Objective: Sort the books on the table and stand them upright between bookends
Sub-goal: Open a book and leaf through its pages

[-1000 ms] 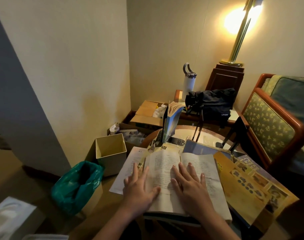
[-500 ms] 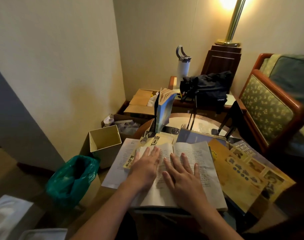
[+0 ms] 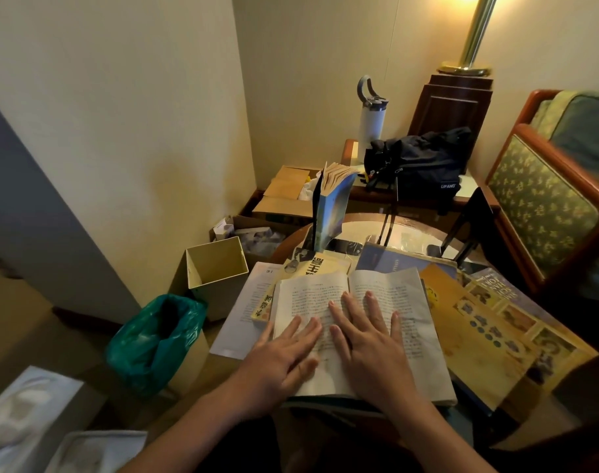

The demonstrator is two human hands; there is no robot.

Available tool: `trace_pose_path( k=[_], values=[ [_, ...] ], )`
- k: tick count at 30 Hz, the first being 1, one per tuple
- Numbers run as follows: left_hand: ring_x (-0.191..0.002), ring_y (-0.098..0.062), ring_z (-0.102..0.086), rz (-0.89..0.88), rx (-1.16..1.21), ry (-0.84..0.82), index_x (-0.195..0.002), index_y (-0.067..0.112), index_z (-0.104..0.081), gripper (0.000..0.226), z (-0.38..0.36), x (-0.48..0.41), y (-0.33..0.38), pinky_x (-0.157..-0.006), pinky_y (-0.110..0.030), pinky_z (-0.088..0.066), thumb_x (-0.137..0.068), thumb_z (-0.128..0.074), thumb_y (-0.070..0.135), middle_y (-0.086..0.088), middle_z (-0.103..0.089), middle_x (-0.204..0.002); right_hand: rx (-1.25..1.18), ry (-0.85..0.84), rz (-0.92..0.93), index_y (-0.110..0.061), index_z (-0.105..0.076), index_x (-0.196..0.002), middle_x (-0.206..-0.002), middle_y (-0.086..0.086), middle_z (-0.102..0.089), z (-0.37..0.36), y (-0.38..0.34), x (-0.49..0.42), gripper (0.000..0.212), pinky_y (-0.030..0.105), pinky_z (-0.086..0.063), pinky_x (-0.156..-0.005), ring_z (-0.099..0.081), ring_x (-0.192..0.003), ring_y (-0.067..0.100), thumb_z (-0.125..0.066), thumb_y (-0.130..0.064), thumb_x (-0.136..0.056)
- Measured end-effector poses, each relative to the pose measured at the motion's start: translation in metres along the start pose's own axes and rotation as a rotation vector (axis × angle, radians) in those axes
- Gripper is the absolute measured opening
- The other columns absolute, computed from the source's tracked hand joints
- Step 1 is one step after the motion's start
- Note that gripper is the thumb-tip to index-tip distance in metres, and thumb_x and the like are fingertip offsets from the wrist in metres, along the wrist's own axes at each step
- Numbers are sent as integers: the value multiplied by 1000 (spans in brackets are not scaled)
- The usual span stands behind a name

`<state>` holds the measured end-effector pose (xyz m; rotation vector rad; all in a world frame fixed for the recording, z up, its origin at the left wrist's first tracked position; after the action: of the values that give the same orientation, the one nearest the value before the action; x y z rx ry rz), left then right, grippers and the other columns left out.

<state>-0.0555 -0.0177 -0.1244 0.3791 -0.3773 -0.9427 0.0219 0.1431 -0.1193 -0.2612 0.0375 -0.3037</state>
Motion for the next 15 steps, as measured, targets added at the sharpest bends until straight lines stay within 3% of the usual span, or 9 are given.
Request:
trace_pose_path(
  k=[5,10,15],
  values=[
    [-149,-4,14,-16,-82,-26,-152,51,1,55,9,-24,-10,-120,-49,15,-101,-18,59,29,5,-159,5,-12,5,-49,6,-154,-160,-22,24,1,0,0,55,52,17,-119,36,-144,13,-5,-60,-101],
    [-153,-14,9,89,-116,12,-156,41,-1,57,24,-65,-18,-122,-54,9,-104,-17,55,21,4,-162,23,-22,1,-50,7,-153,-160,-21,24,1,-1,-1,55,55,16,-119,36,-144,15,-4,-61,-101],
    [-153,-13,11,134,-66,37,-156,40,1,57,15,-53,-11,-122,-56,8,-104,-16,55,19,3,-163,-11,-19,-1,-51,3,-153,-160,-22,21,3,-2,0,54,54,16,-119,35,-144,14,-7,-60,-101]
  ],
)
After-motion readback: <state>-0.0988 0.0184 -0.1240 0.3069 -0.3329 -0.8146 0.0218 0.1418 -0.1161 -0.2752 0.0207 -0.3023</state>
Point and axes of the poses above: each hand's wrist, its own x-axis away from the middle knuckle, its own z-axis out of the back of the hand, y = z × x, the point moved 4 cm from there along -x, towards the middle knuckle
